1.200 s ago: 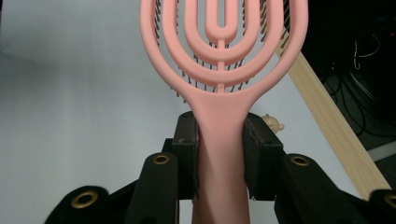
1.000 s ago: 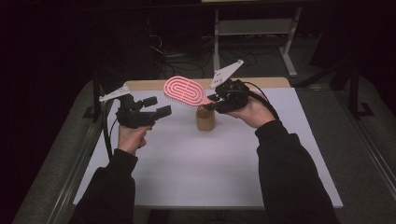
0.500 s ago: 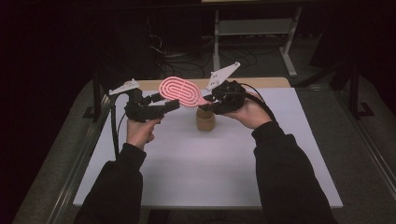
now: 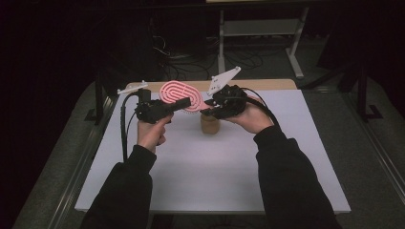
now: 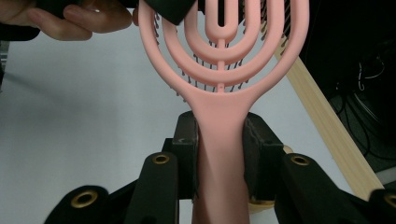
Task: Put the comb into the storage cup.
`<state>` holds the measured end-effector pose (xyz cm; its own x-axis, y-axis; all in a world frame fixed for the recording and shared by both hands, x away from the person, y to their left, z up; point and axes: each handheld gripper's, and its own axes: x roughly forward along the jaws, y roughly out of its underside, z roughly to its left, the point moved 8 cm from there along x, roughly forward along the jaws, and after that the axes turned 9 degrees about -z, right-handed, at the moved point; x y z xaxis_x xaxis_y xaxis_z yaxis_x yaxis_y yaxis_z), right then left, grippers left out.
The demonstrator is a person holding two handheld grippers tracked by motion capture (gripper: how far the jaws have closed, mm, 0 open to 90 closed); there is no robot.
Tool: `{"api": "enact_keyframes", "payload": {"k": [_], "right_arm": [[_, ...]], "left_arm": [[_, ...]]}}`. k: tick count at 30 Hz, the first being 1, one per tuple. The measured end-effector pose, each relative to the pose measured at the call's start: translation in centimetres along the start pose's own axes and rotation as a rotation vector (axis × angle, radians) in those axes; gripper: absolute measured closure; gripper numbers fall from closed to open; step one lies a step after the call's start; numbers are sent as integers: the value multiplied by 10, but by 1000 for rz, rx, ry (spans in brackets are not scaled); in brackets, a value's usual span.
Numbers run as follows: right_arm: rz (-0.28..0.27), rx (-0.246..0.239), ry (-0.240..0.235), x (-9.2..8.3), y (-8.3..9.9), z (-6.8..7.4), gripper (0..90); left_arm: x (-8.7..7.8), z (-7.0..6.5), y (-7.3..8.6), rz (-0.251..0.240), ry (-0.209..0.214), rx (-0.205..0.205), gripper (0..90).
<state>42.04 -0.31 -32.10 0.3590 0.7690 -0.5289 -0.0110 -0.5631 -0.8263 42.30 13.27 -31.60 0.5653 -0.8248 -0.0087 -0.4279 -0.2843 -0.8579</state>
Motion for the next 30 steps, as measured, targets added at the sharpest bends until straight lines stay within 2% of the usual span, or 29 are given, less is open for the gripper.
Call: {"api": "enact_keyframes", "payload": {"k": [5, 7, 8, 10, 12, 18, 19, 23, 27, 30], "right_arm": [[6, 3, 8, 0, 3, -1, 680], [9, 2, 19, 1, 4, -1, 678], [9, -2, 27, 2, 4, -2, 677], [13, -10, 45, 2, 5, -3, 676], [8, 0, 49, 2, 5, -4, 676], [3, 10, 58, 2, 5, -6, 684], [0, 9, 60, 2, 5, -6, 688], [-3, 15, 59, 3, 6, -6, 691], [-16, 37, 51, 2, 7, -7, 690], [-11, 53, 47, 3, 10, -7, 678]], "left_arm": [[0, 1, -2, -16, 2, -38, 389], [2, 0, -3, -27, 22, -79, 428], [2, 0, -3, -27, 22, -79, 450], [4, 1, -3, -34, 42, -130, 474], [5, 2, -3, -33, 57, -144, 499], [6, -1, -5, -64, 44, -93, 594], [6, -2, -6, -71, 56, -92, 616], [8, -6, -6, -63, 50, -55, 630], [9, -6, -6, -63, 46, -49, 632], [12, -6, -4, -35, 36, -14, 632]]}}
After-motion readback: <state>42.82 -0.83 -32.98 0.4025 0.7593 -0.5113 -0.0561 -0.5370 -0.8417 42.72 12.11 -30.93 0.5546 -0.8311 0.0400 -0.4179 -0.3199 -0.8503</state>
